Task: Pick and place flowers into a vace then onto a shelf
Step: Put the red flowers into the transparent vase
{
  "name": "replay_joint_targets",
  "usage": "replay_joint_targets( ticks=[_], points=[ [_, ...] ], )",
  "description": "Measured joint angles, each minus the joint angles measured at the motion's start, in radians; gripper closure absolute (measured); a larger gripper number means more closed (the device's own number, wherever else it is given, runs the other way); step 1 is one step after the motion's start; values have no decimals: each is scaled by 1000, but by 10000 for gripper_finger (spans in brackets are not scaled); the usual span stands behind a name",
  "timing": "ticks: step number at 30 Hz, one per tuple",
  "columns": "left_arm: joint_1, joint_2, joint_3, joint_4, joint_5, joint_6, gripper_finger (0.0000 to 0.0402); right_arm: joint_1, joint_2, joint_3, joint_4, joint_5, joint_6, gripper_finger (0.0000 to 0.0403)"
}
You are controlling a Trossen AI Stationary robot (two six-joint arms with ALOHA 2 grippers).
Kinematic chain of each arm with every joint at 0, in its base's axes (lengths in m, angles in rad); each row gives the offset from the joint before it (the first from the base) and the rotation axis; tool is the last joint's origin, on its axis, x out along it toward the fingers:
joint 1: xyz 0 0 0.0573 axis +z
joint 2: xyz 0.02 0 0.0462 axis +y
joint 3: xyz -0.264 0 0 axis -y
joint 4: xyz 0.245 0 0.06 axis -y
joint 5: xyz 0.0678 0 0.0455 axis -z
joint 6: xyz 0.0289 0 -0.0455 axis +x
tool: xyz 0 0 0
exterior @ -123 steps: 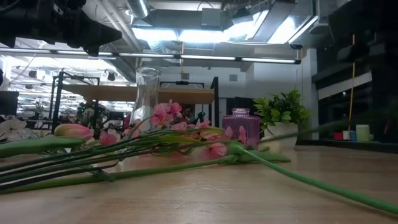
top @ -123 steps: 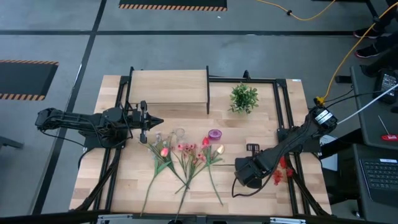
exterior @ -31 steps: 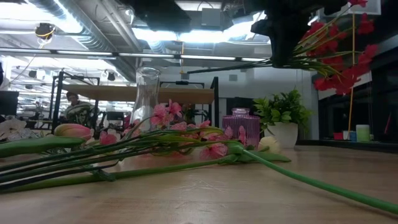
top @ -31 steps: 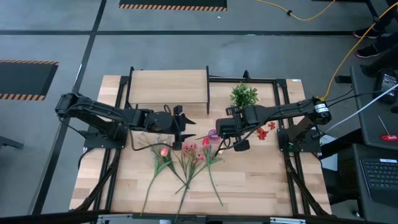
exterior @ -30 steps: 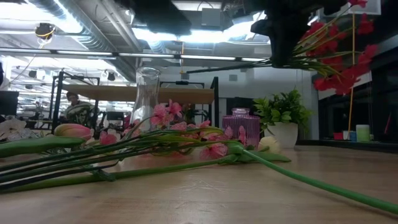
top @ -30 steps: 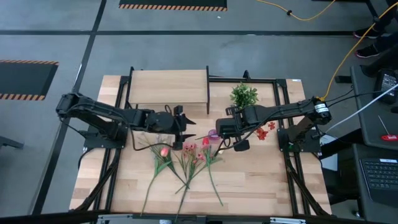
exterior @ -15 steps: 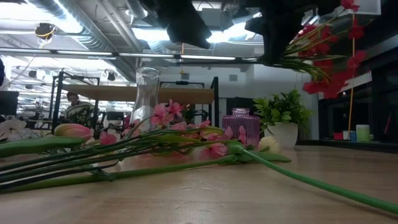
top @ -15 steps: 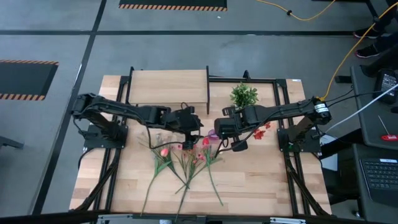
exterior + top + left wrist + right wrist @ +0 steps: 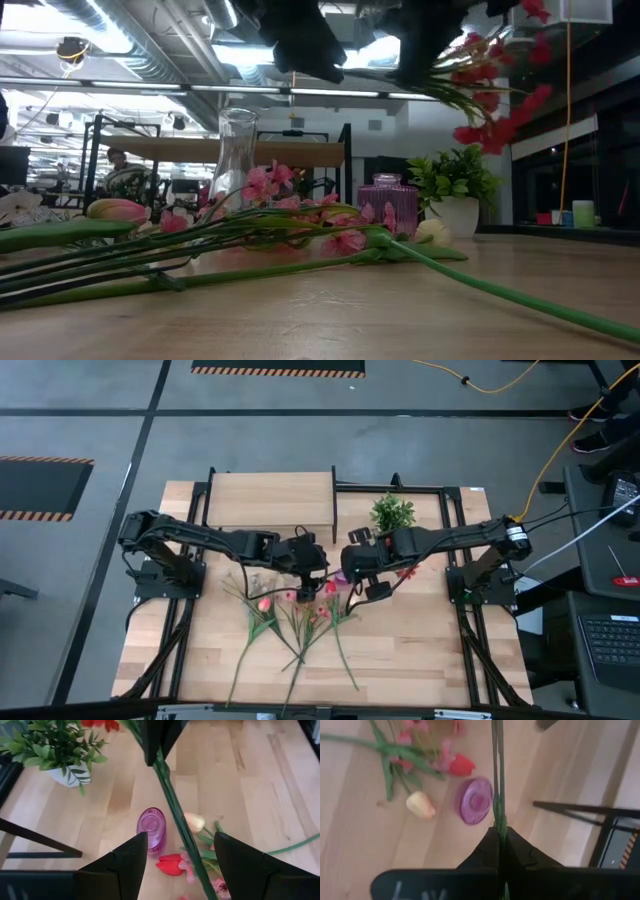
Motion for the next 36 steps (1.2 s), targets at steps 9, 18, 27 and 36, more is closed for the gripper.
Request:
replay_joint_targets(
  ticks=[9,18,27,36],
  points=[
    [0,0,-1,-10,12,-14,180,1,106,111,-74,-18,-75,401],
    [0,0,-2,-12,12,-25,180,3,218,302,-192,-17,-117,401],
    [0,0,-2,-12,18,-42,181,5,228,318,-199,-17,-116,401],
    [0,0,-2,-12,18,-67,206,15,228,318,-199,-10,-116,401]
  ],
)
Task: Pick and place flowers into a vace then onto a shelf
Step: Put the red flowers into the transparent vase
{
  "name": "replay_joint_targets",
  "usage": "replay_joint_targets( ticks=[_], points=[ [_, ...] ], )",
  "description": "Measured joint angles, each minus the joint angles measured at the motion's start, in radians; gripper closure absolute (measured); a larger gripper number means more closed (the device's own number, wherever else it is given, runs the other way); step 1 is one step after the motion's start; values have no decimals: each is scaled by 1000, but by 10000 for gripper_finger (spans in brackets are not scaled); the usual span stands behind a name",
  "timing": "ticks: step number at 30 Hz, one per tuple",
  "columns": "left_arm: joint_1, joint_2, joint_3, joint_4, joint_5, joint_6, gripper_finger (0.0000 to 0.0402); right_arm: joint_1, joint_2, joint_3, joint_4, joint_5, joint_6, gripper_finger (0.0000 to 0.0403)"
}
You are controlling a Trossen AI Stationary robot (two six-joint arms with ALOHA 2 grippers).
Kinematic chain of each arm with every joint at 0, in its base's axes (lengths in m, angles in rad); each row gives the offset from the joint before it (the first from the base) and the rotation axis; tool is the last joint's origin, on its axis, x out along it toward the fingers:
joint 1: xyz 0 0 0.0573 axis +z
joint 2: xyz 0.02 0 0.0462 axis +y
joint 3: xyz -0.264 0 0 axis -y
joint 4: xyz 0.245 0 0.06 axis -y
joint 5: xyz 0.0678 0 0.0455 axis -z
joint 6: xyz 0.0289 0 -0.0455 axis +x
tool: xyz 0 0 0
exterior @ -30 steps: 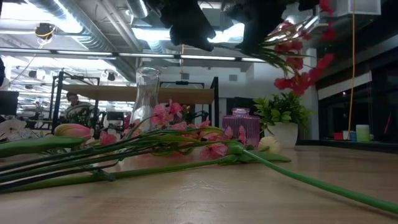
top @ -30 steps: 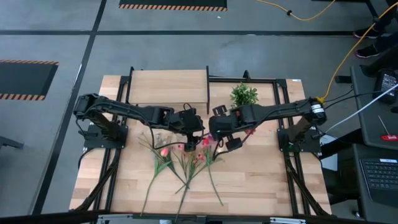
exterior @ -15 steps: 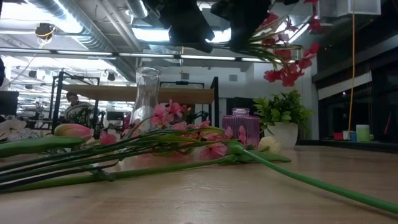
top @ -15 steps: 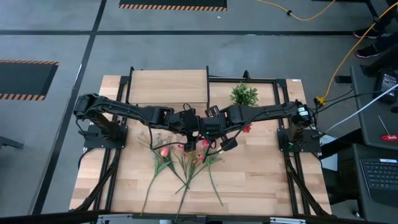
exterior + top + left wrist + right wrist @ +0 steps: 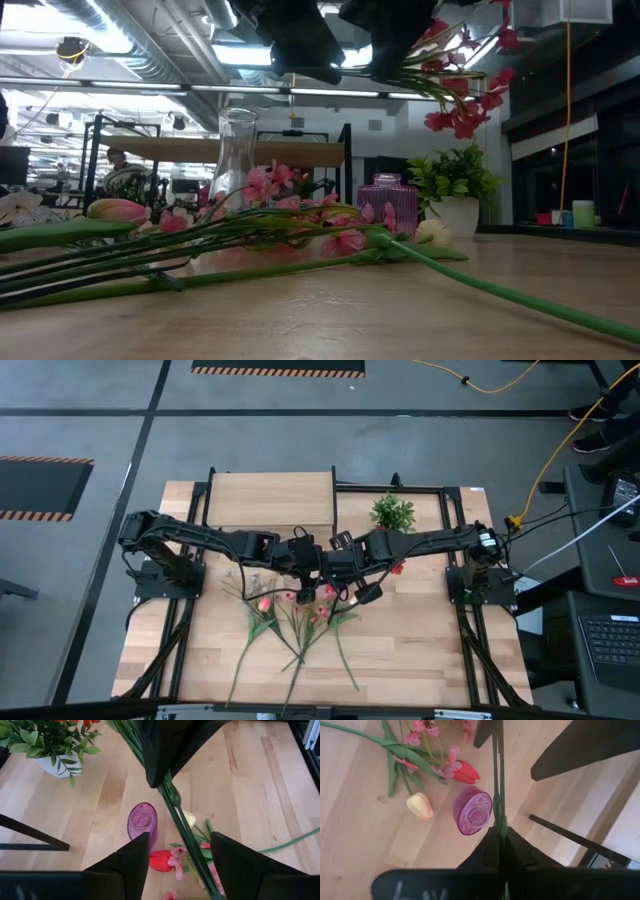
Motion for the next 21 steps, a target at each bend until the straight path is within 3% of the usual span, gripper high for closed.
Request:
replay_joint_targets(
  ticks=[8,21],
  points=[
    [0,0,0,-5,2,0,223,0,0,0,6,2,3,401],
    [0,0,0,-31,-16,-20,212,0,-4,0,36,3,3,401]
  ],
)
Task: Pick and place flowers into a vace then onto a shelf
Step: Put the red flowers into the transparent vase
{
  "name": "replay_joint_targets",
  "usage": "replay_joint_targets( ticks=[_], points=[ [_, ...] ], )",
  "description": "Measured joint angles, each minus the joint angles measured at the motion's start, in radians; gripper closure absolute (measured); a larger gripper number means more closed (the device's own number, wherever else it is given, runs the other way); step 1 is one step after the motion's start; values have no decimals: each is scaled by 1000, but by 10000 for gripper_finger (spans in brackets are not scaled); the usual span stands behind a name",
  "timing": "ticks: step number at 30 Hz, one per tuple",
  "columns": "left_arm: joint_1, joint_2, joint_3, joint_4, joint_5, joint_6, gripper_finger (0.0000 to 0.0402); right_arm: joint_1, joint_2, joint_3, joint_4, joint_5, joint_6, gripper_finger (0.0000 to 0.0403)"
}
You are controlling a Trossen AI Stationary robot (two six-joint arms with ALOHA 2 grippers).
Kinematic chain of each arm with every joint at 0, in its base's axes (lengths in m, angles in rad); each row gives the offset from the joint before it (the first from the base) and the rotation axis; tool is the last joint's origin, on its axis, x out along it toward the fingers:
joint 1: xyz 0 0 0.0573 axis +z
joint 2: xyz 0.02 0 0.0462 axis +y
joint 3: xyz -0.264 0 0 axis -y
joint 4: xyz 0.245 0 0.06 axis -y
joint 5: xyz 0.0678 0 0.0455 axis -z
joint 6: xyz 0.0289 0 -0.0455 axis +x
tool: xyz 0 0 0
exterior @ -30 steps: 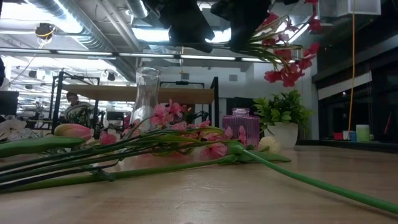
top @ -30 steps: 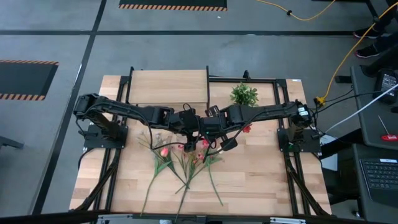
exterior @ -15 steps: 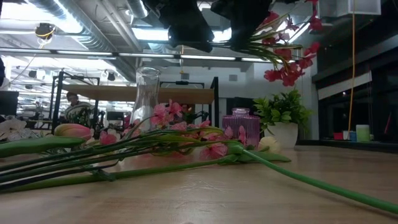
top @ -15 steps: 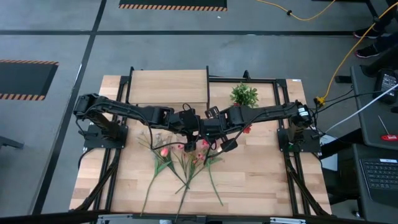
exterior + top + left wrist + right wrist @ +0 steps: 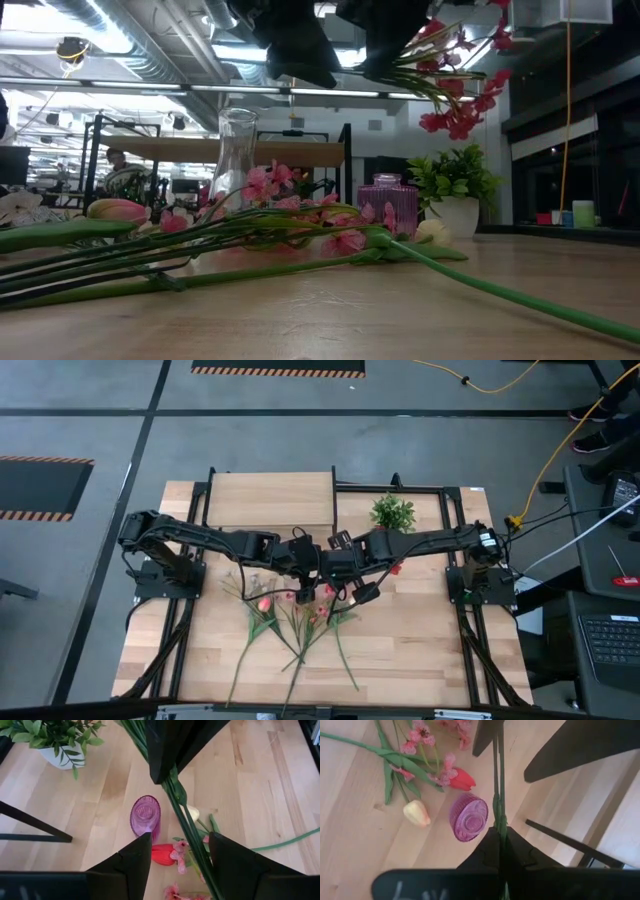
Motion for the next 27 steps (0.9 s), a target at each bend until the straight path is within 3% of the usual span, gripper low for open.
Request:
replay_joint_targets(
  ticks=[9,17,21,27],
  points=[
    [0,0,0,-8,-7,-14,240,0,-4,0,5,1,1,401],
    [0,0,0,-11,-6,-14,323,0,-4,0,12,3,1,396],
    [0,0,0,-15,-23,-15,386,0,-4,0,15,0,4,380],
    [2,0,-1,-25,-38,-14,395,1,-4,0,31,-8,23,338]
  ],
)
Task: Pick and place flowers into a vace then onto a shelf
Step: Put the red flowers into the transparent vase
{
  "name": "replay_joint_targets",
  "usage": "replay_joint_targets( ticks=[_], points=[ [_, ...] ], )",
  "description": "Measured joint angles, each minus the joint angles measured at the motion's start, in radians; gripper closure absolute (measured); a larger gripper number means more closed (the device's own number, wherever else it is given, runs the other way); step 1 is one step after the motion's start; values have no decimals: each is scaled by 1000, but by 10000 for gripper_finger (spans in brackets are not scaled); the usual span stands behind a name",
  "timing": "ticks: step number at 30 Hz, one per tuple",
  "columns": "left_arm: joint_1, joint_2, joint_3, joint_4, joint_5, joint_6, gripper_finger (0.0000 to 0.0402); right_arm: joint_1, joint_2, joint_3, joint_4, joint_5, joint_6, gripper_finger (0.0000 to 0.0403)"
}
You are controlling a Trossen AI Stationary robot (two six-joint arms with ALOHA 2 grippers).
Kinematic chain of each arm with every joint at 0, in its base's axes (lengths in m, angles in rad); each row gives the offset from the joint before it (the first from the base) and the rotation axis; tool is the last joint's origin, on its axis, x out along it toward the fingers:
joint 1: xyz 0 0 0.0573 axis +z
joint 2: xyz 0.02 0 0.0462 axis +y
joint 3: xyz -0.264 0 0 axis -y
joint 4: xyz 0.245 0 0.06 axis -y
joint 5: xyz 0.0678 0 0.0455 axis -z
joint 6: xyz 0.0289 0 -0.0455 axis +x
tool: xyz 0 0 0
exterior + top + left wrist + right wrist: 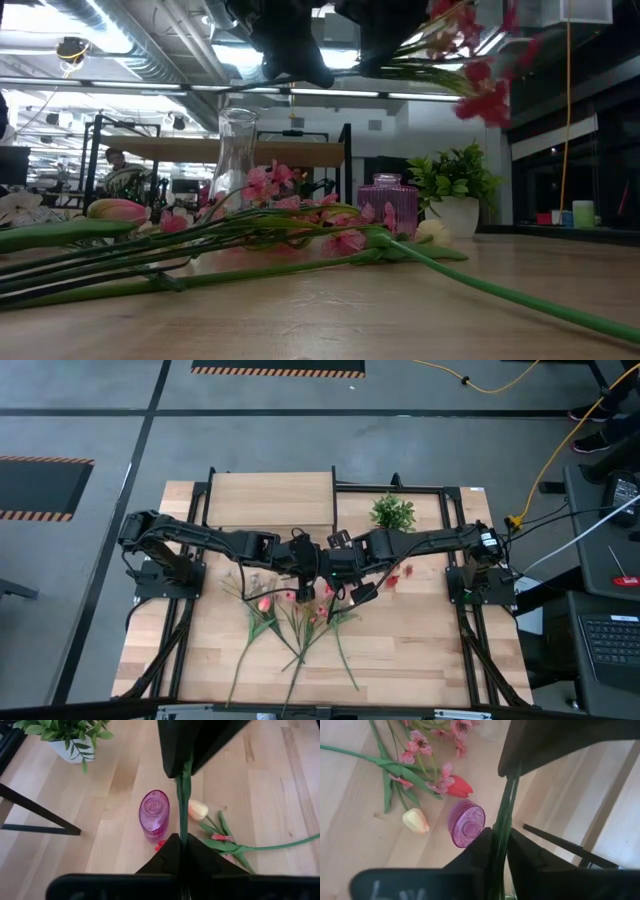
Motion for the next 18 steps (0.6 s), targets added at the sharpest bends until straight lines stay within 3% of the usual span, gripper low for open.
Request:
replay_joint_targets(
  ticks=[7,18],
  points=[
    [3,-7,0,0,-4,9,396,0,0,62,-36,-7,51,292],
    [6,-31,0,-5,1,67,397,0,-1,272,-197,-56,89,284]
  ],
)
